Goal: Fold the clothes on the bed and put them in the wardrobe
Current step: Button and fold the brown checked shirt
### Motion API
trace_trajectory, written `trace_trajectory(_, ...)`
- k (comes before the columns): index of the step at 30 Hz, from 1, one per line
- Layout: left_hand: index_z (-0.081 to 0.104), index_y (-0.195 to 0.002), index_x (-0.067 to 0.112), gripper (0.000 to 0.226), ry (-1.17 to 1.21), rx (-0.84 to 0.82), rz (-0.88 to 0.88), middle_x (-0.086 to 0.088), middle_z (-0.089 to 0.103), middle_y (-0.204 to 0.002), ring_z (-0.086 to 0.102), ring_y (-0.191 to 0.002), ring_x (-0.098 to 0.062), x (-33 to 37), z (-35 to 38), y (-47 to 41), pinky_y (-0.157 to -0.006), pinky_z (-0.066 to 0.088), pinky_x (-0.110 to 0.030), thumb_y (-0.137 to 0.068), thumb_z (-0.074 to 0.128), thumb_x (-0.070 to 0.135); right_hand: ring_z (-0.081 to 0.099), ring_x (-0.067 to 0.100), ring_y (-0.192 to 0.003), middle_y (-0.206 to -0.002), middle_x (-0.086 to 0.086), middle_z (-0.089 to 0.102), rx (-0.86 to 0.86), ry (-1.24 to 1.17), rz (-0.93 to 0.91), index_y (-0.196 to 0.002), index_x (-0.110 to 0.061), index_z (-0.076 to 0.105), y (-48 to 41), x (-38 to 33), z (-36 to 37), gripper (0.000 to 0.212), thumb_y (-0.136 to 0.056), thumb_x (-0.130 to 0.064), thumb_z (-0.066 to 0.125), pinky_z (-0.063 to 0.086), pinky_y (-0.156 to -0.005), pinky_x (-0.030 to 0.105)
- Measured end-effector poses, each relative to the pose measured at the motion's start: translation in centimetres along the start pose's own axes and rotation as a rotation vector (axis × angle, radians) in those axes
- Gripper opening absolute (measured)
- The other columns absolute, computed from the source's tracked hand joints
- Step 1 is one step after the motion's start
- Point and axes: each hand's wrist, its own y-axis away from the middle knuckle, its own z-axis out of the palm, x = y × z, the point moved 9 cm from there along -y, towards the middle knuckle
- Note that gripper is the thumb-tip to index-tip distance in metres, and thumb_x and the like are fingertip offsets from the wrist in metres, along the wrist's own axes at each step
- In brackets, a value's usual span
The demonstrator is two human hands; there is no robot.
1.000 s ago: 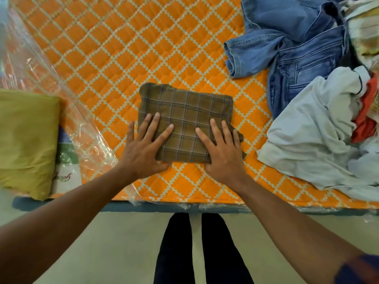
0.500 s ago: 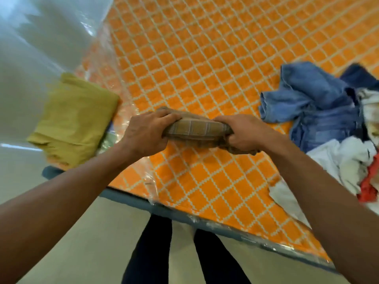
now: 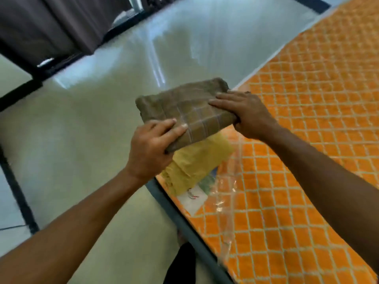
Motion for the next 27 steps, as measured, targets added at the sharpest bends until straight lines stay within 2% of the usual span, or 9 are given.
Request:
trace_trajectory(3,0.068,-0.131,0.026,0.047,0.042,-0.239,-0.075,-0.008,0.068,-0.123,0.062,-0.09,-0.033,-0.9,8.4,7.5,-0.071,0.05,-0.044,-0.083,0.065,0.026,0.042,0.038,-0.144,-0.156,0.009,0.047,-0.123,0.038,-0.016,-0.148,-0.031,0.052,1.3,1.6,10.8,0.067,-0.082,-0.019,0.049,0.043,-0.106,0.058)
trace_trajectory(7,0.059,-0.137,0.034,0.06,0.104,-0.523,-0.096,-0.007,0.06,-0.13,0.058,-0.098,-0.032,2.0,15.9,14.2,-0.079,0.046,-0.045,-0.08,0.064,0.051,0.02,0.039,-0.153,-0.168,0.011,0.018,-0.219,0.062,0.129,-0.159,-0.039,0.022,7.7,4.1,18.9,0.097,-0.08,-0.015,0.073,0.033,-0.114,0.061)
trace_trajectory(10,0.056,-0.139,0.03,0.074,0.195,-0.502,-0.309,-0.001,0.056,-0.12,0.055,-0.099,-0.023,0.9,15.8,12.3,-0.081,0.044,-0.04,-0.079,0.057,0.072,0.01,0.04,-0.155,-0.17,0.012,0.007,-0.204,-0.01,0.144,-0.161,-0.038,0.015,8.4,4.2,19.0,0.092,-0.083,-0.035,0.063,0.027,-0.117,0.062)
trace_trajectory(14,0.061,-0.129,0.02,0.065,0.296,-0.354,-0.431,0.001,0.064,-0.101,0.06,-0.086,-0.016,-1.1,13.8,7.4,-0.074,0.052,-0.038,-0.087,0.053,0.069,-0.005,0.031,-0.157,-0.171,0.001,-0.006,-0.295,-0.265,0.295,-0.158,-0.046,0.018,7.3,4.7,18.6,0.088,-0.075,-0.061,0.047,0.013,-0.121,0.062)
trace_trajectory(15,0.06,-0.128,0.022,0.063,0.231,-0.336,-0.428,0.001,0.064,-0.102,0.058,-0.089,-0.017,-1.8,13.5,6.1,-0.078,0.051,-0.039,-0.087,0.055,0.068,-0.004,0.03,-0.157,-0.171,-0.001,-0.005,-0.247,-0.358,0.346,-0.157,-0.048,0.02,7.2,4.8,18.1,0.087,-0.075,-0.061,0.048,0.011,-0.122,0.062)
trace_trajectory(17,0.053,-0.133,0.027,0.07,0.091,-0.357,-0.44,-0.001,0.058,-0.116,0.051,-0.103,-0.021,-3.6,13.9,4.2,-0.088,0.043,-0.039,-0.081,0.057,0.073,0.01,0.029,-0.156,-0.17,0.002,0.009,0.032,-0.627,0.518,-0.155,-0.043,0.034,7.5,5.2,16.4,0.081,-0.078,-0.055,0.056,0.018,-0.122,0.059)
trace_trajectory(21,0.024,-0.147,0.041,0.102,0.149,-0.613,-0.631,-0.007,0.038,-0.145,0.042,-0.131,-0.031,-7.8,17.8,3.8,-0.106,0.034,-0.055,-0.065,0.062,0.087,0.05,0.02,-0.131,-0.151,0.005,0.039,0.643,-0.929,1.228,-0.143,-0.033,0.047,12.7,4.6,17.8,0.076,-0.075,-0.046,0.079,0.05,-0.103,0.037)
trace_trajectory(24,0.015,-0.148,0.048,0.114,0.315,-0.808,-0.758,-0.007,0.047,-0.139,0.053,-0.123,-0.033,-9.0,21.0,5.4,-0.104,0.042,-0.057,-0.055,0.062,0.094,0.059,0.023,-0.124,-0.146,0.003,0.05,0.767,-1.468,1.46,-0.15,-0.033,0.032,12.5,1.3,23.2,0.098,-0.071,-0.03,0.09,0.054,-0.101,0.05)
trace_trajectory(27,0.016,-0.148,0.049,0.117,0.392,-0.892,-0.744,-0.005,0.052,-0.137,0.056,-0.119,-0.03,-9.0,22.0,5.4,-0.1,0.048,-0.05,-0.051,0.065,0.094,0.058,0.023,-0.125,-0.146,0.0,0.05,0.766,-1.506,1.541,-0.156,-0.034,0.025,12.0,0.7,24.8,0.109,-0.071,-0.027,0.092,0.052,-0.104,0.051)
